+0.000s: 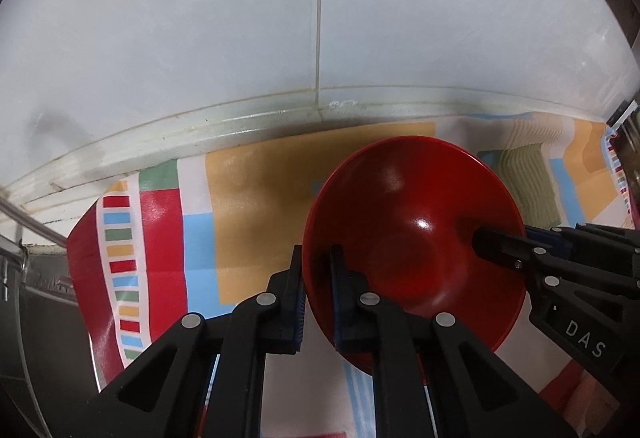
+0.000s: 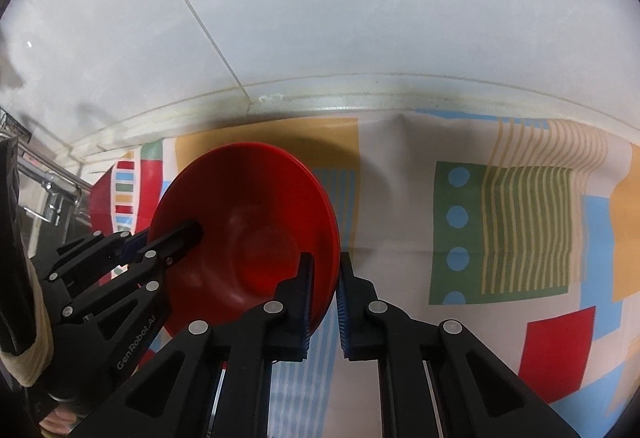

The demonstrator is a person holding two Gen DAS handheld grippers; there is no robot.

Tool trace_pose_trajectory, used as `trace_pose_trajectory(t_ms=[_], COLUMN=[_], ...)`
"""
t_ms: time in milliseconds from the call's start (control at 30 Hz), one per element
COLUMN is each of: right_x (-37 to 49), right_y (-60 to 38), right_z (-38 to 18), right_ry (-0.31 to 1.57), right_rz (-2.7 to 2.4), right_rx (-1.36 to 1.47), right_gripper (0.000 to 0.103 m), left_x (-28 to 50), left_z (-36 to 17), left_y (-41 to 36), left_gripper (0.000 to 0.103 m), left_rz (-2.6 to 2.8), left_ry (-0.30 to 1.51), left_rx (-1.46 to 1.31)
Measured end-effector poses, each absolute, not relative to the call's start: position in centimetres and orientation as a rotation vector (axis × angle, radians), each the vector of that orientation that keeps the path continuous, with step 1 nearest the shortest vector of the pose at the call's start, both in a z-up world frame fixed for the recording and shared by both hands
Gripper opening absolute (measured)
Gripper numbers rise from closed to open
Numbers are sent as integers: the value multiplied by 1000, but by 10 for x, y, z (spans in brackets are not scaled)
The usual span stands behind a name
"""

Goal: Organize plates and bowls
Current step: 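Lift the red bowl and carry it to the nested bowls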

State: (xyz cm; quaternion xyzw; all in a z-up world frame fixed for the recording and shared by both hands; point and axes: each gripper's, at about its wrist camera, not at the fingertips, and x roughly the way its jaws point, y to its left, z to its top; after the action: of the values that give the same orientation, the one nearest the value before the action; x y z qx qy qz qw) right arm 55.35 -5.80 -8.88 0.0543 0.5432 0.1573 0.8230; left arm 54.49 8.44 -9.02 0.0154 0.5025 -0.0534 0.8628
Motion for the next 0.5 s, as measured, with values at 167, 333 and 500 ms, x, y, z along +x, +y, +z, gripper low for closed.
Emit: trace_pose_trajectory(t_ms=[167, 333, 500], right_x=[535, 511, 482], right_y=[-67, -84, -104], right_z=[-69, -53, -39], right_ry=[1133, 1115, 1087], right_rz=[321, 295, 262], right_rx=[116, 129, 148], right_gripper=[11, 11, 11], left_x=[523, 500, 474], left_z=[-70, -54, -40], left_y=[73, 60, 40], left_gripper=[11, 11, 11], left_rz=[-127, -157, -187], left_ry=[1014, 992, 971], left_rx=[29, 34, 31])
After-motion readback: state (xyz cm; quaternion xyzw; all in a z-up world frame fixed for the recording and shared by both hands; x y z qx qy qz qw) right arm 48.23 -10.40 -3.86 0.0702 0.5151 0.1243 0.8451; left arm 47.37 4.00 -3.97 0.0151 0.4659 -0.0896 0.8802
